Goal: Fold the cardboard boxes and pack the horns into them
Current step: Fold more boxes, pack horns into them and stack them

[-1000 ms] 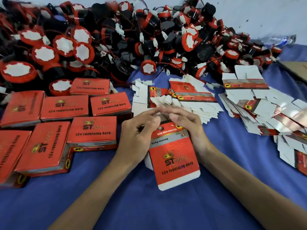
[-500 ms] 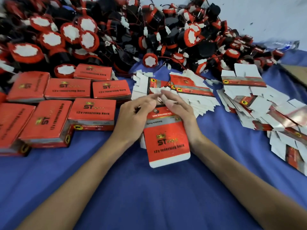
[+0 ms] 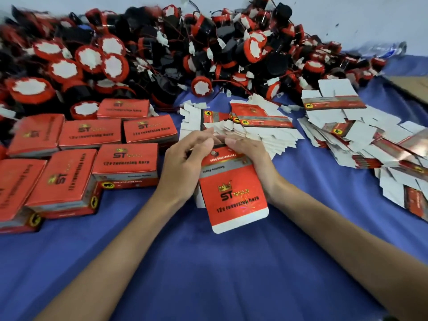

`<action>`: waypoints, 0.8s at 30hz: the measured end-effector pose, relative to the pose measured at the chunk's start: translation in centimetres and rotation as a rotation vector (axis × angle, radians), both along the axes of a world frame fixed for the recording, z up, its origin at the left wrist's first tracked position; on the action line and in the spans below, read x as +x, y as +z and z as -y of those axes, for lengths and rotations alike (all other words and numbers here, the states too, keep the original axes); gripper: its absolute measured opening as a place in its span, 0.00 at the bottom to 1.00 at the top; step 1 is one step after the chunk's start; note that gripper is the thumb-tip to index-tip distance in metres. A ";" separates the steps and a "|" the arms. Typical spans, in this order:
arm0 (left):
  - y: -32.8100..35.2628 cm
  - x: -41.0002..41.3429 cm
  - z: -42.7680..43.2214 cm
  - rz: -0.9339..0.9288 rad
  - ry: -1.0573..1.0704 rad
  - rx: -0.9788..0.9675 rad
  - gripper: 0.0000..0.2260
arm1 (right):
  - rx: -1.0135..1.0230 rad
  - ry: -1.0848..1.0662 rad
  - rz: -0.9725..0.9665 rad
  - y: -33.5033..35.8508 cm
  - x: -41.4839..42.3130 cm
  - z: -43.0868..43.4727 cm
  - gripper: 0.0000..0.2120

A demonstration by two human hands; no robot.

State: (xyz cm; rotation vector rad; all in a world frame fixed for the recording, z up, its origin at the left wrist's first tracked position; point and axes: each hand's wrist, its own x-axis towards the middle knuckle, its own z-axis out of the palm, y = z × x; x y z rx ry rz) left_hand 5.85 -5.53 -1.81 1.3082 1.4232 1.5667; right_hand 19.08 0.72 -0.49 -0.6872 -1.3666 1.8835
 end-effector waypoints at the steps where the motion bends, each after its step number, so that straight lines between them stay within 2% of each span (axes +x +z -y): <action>1: 0.0 0.0 0.1 -0.005 0.004 0.010 0.12 | 0.014 -0.002 0.003 -0.1 0.0 -0.1 0.14; 4: 0.1 0.1 0.3 0.004 0.027 0.049 0.12 | 0.046 -0.024 -0.034 -0.3 0.0 0.0 0.13; 9: 0.3 0.2 0.3 0.122 0.041 0.060 0.15 | 0.102 -0.103 -0.061 -0.7 0.0 0.0 0.11; 14: 0.3 0.0 0.3 0.106 -0.068 -0.069 0.16 | 0.153 -0.197 -0.032 -0.4 0.2 0.2 0.11; 20: 0.7 -0.2 0.0 0.071 -0.016 -0.053 0.05 | 0.121 -0.230 0.004 -0.3 -0.3 0.1 0.05; 22: 0.7 -0.1 0.0 0.095 0.013 -0.032 0.04 | 0.046 -0.189 -0.025 -0.4 -0.3 0.0 0.04; 24: 0.7 0.0 0.1 0.093 0.043 -0.011 0.07 | 0.044 -0.172 -0.029 -0.4 -0.3 -0.1 0.06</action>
